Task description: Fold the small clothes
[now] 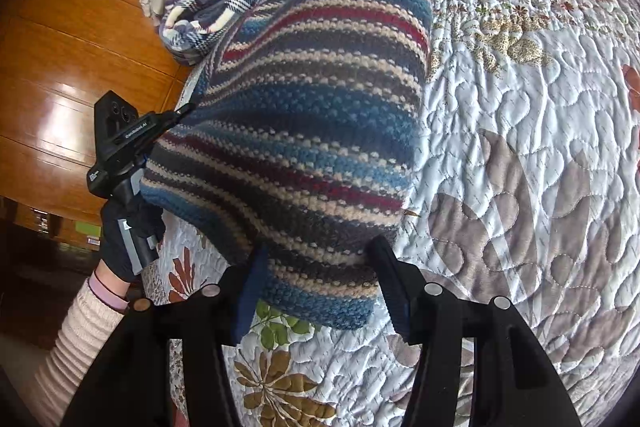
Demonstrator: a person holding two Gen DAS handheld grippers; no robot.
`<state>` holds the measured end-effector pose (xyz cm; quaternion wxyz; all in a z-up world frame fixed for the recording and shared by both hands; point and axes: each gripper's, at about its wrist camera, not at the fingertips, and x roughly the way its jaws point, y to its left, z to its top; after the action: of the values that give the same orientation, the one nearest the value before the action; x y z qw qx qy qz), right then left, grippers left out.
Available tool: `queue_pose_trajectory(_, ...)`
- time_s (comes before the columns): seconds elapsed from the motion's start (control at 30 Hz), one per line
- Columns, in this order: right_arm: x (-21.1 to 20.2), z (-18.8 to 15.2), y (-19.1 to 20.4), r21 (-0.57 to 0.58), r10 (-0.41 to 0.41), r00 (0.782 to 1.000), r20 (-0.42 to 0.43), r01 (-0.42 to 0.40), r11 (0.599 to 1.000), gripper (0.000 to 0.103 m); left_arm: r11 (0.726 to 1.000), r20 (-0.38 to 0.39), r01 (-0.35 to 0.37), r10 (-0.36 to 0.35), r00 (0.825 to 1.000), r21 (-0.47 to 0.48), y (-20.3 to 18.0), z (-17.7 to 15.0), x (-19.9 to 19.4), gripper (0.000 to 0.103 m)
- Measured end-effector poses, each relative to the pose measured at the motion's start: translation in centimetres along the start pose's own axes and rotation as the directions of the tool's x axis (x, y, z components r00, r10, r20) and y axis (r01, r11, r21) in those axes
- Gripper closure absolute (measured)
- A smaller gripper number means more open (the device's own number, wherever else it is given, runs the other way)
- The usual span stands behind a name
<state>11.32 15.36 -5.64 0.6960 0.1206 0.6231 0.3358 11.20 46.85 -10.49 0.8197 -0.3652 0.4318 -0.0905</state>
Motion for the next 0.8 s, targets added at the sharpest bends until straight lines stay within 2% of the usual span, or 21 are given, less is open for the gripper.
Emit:
queue_pose_trajectory(0.1,0.7,0.1,0.5,-0.009,-0.038,0.999,-0.008,0.038,0.999,0.048,0.999,-0.016,-0.035,0.035,0.999,0.020,-0.1,-0.1,0.9,0.085)
queue_pose_trajectory(0.23,1.0,0.1,0.9,-0.027,-0.071,0.997,-0.010,0.071,0.997,0.048,0.998,-0.024,-0.060,0.060,0.998,-0.008,0.3,0.4,0.2,0.074)
queue_pose_trajectory(0.4,0.1,-0.4,0.9,-0.025,-0.050,0.999,-0.006,0.049,0.998,0.048,0.994,0.044,-0.095,0.097,0.994,-0.047,0.3,-0.4,-5.2,0.065)
queue_pose_trajectory(0.53,-1.0,-1.3,0.7,-0.027,-0.042,0.999,0.004,0.042,0.999,0.048,0.994,0.032,-0.106,0.106,0.994,0.001,-1.4,-3.0,-8.8,0.063)
queue_pose_trajectory(0.73,-1.4,-1.9,1.2,-0.031,-0.023,1.000,0.005,0.023,0.999,0.048,0.989,-0.040,-0.113,0.117,0.992,0.099,-4.3,-6.1,-8.0,0.053)
queue_pose_trajectory(0.8,-0.8,-1.9,1.2,-0.016,-0.020,1.000,-0.003,0.020,1.000,0.048,0.984,-0.068,-0.142,0.150,0.986,0.111,-4.5,-6.4,-6.7,0.055)
